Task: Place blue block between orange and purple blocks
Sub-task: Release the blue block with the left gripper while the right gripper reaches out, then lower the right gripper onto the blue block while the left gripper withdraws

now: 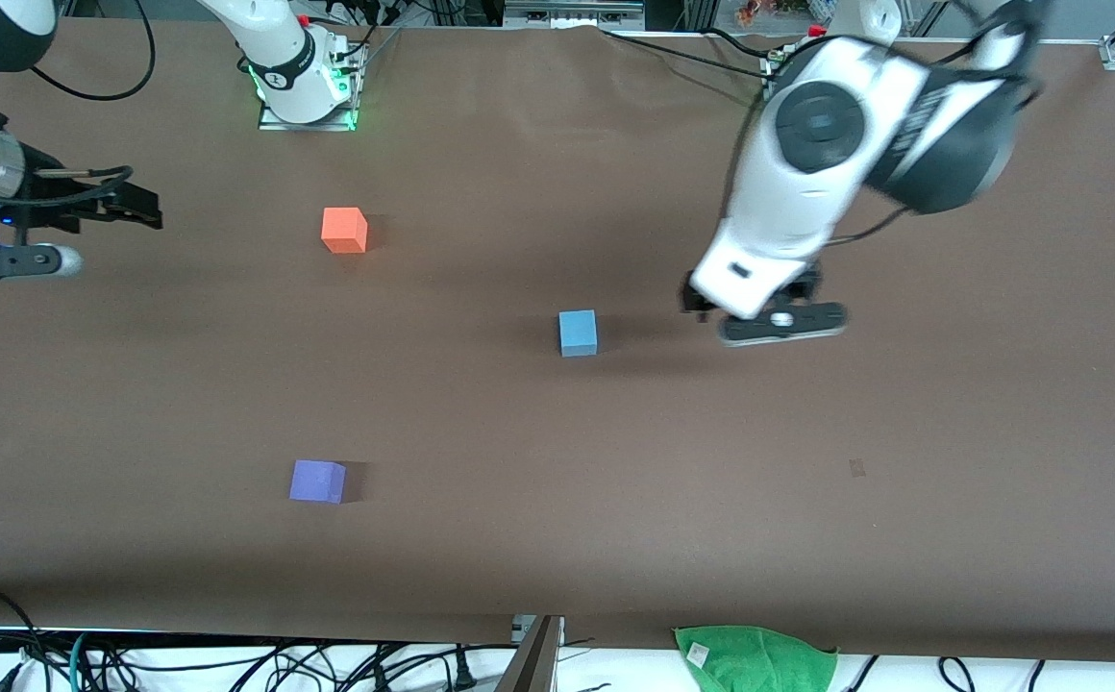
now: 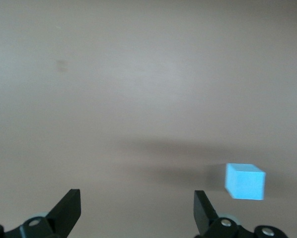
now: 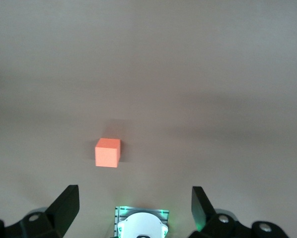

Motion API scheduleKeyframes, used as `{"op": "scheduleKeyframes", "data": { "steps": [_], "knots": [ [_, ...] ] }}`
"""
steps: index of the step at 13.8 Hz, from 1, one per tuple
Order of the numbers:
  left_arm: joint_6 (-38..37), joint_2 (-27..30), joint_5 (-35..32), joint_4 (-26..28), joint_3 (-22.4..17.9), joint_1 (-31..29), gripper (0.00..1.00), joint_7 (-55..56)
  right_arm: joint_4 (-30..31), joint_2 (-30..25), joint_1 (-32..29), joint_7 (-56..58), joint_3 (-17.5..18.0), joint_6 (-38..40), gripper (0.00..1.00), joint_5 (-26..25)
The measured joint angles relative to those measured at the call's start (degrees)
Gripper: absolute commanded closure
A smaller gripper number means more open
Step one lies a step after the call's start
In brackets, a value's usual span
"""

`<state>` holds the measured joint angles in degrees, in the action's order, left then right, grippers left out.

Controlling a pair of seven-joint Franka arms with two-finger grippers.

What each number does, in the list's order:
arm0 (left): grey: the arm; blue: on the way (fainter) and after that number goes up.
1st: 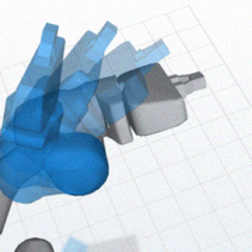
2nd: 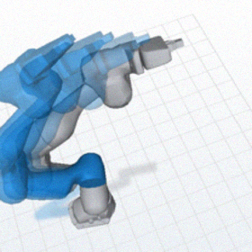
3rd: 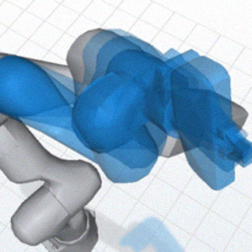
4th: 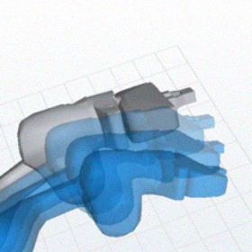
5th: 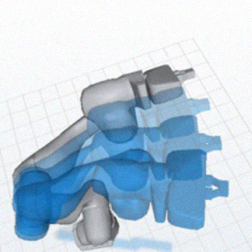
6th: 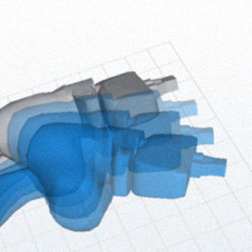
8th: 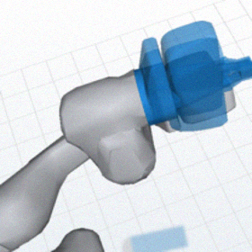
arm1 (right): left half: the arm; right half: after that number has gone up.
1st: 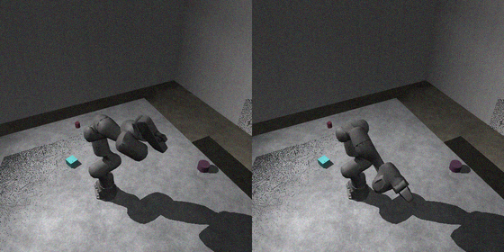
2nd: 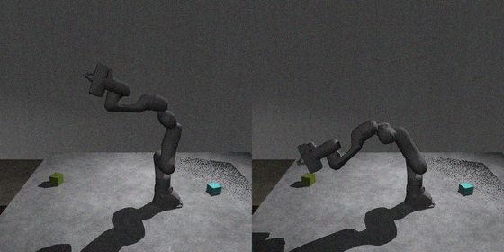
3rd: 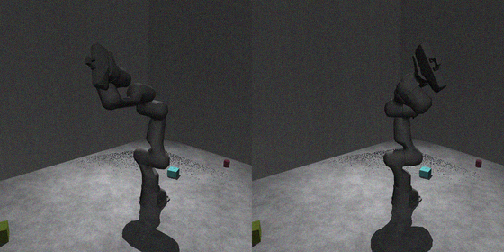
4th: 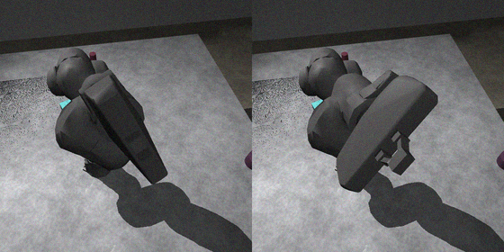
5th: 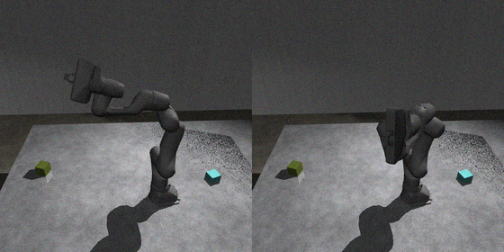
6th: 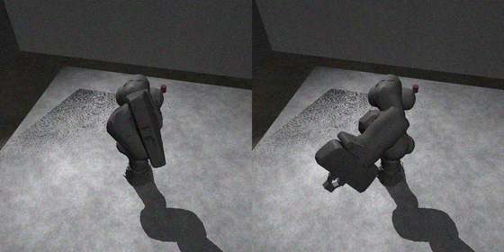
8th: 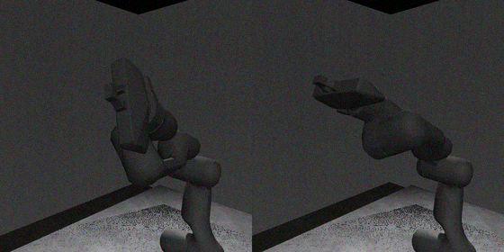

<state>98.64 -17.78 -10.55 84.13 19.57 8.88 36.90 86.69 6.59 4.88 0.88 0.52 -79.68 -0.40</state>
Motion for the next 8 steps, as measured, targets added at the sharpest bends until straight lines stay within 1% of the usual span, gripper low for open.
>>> {"op": "scheduleKeyframes", "data": {
  "steps": [2, 4, 6, 7, 8],
  "knots": [
    [-1.7, 2.7, 0.9, 0.0, 0.0, -3.3, 0.0, -2.9, 0.0, 0.9, 3.3, -1.8, 0.2, -1.7, 0.0, 1.0],
    [-5.3, 4.8, 4.3, -0.5, -0.2, -5.9, 0.0, -7.2, 0.0, 2.5, 7.3, -6.9, 0.3, -3.8, 0.0, 2.3],
    [-10.2, 6.0, 6.9, -3.1, -0.8, -9.3, 0.0, -14.4, 0.1, 4.6, 11.5, -12.6, 0.4, -6.9, 0.0, 2.7],
    [-11.5, 6.6, 7.4, -3.8, -2.0, -10.5, 0.0, -18.8, 0.1, 5.8, 13.9, -15.8, 0.4, -8.8, 0.0, 2.8],
    [-12.2, 7.4, 7.7, -3.9, -4.2, -11.0, 0.0, -23.1, 0.1, 7.0, 16.3, -19.4, 0.4, -10.8, 0.0, 2.8]
  ]
}}
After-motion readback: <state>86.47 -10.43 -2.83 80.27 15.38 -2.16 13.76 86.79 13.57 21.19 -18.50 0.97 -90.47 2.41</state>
